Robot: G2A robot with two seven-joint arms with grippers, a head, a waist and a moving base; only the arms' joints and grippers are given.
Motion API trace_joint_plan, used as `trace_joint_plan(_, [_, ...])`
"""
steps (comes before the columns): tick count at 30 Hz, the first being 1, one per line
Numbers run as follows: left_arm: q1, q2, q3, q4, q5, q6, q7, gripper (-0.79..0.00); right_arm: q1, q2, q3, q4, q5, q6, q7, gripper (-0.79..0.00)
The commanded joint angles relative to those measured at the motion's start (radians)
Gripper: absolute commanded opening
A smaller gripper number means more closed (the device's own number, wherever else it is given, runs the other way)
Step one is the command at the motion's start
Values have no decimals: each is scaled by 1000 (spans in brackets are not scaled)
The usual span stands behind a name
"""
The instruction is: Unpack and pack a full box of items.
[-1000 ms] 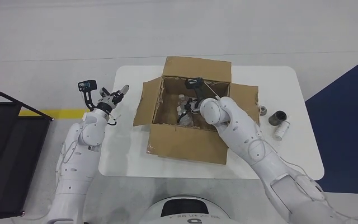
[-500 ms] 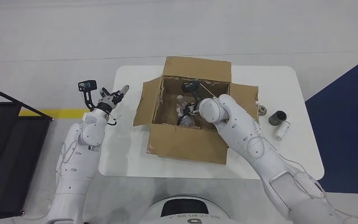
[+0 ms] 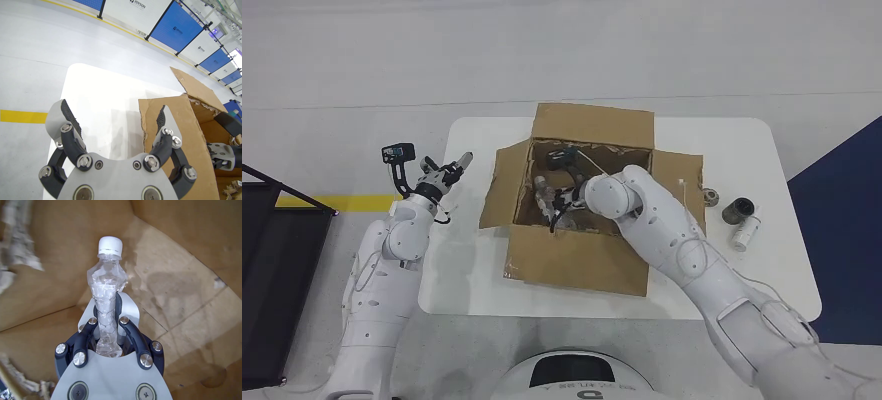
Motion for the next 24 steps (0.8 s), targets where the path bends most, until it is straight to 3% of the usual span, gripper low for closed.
trace_joint_plan(1, [0,0,0,0,0,0,0,0,11,-2,2,9,13,-22,-5,-785])
trace_joint_plan(10, [0,0,0,0,0,0,0,0,58,-37,-60,4,55,-63,-26,-785])
trace_joint_plan(16, [0,0,0,0,0,0,0,0,77,-54,-58,-6,69,-39,-139,-785])
trace_joint_plan(20, [0,0,0,0,0,0,0,0,46,-32,17,-77,45,-39,-190,-785])
trace_joint_plan(24, [0,0,0,0,0,0,0,0,-67,17,162,-262,2,-59,-209,-785])
